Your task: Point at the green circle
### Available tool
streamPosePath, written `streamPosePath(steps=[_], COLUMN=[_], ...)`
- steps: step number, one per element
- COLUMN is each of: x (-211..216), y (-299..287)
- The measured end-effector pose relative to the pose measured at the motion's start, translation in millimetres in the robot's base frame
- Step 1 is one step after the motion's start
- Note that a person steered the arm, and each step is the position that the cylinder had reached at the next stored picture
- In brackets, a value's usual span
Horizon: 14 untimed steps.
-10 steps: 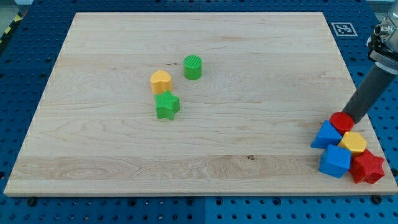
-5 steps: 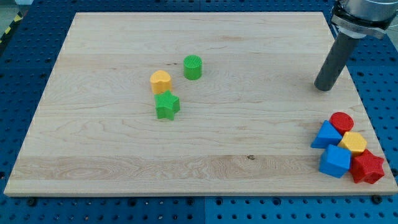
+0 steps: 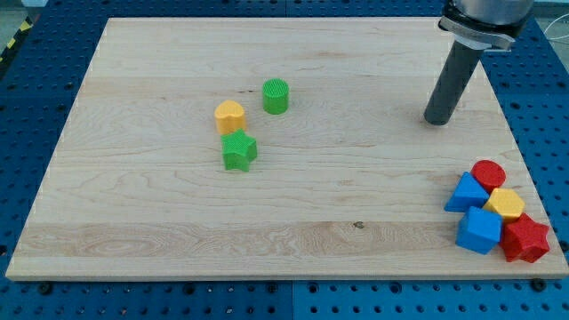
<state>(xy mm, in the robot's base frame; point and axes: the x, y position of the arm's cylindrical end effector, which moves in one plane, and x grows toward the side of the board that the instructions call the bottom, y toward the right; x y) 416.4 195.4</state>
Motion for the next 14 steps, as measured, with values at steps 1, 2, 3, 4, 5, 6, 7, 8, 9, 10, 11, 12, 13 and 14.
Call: streamPosePath(steps=[1, 2, 3, 4, 5, 6, 7, 8, 9, 10, 11, 12, 13, 14], x=[0.0, 0.0, 0.0, 0.0, 0.0, 0.0, -0.1, -0.1, -0.1, -0.1, -4.0, -26.0, -36.6, -37.9], y=[-14.0, -28.3, -41.3, -54.4, -66.8, -79.3, -91.9, -102.8, -109.4, -121.3, -138.0, -142.1, -145.5, -148.8])
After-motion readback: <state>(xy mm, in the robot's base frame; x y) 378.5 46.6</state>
